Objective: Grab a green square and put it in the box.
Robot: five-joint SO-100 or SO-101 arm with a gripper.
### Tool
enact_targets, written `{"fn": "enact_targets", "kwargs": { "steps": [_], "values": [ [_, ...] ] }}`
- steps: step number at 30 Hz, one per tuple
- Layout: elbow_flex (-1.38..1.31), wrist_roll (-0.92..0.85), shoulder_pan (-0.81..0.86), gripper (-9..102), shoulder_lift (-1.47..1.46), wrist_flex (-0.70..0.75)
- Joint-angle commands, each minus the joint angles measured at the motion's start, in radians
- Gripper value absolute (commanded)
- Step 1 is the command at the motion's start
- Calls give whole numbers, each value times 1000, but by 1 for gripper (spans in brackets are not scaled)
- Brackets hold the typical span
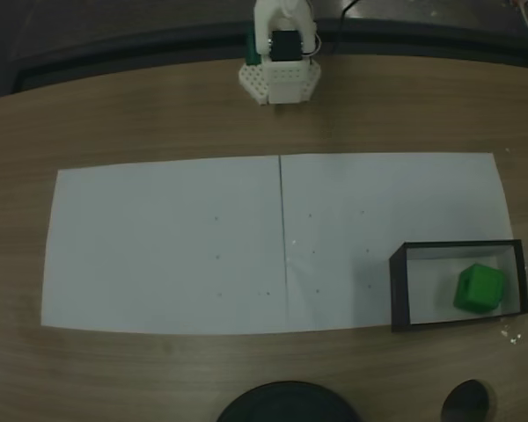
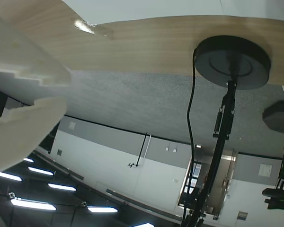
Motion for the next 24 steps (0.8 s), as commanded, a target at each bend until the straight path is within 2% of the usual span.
{"fn": "enact_targets", "kwargs": {
  "steps": [1,11,16,24],
  "values": [
    [80,-2,0,0,38,-20],
    [258,6,2,0,236,-66],
    [426,6,3,0,344,-181],
    [696,15,3,0,350,-365]
  ]
}}
